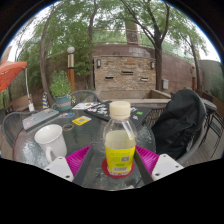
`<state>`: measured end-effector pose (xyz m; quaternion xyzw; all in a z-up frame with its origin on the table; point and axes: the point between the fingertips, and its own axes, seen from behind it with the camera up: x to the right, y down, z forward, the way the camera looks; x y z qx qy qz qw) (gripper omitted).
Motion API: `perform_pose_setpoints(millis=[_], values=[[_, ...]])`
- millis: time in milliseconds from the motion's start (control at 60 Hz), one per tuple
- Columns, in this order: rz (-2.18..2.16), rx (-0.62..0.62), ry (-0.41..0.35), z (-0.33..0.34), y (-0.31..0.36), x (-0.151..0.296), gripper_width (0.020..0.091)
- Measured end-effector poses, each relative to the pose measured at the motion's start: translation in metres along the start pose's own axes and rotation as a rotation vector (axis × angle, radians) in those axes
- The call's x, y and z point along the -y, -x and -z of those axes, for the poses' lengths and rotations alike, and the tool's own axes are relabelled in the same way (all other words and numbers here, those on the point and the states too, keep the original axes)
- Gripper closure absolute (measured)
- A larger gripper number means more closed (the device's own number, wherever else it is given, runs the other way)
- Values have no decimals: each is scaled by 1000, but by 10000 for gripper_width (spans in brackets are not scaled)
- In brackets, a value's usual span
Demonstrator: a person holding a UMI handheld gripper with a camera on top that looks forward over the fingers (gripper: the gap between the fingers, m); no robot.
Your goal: Pour water
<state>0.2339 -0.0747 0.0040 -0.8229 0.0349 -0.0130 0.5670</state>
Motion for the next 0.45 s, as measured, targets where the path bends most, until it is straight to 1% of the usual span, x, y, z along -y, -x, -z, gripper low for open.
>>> perform_pose_setpoints(millis=[83, 167, 250, 350, 450], values=[[-43, -36, 30, 30, 13, 3, 257], [-87, -51, 23, 69, 38, 17, 254], [-135, -69, -7, 108, 66, 39, 254], [-179, -125, 20, 156, 98, 49, 255], [-212, -183, 13, 211, 141, 71, 255]])
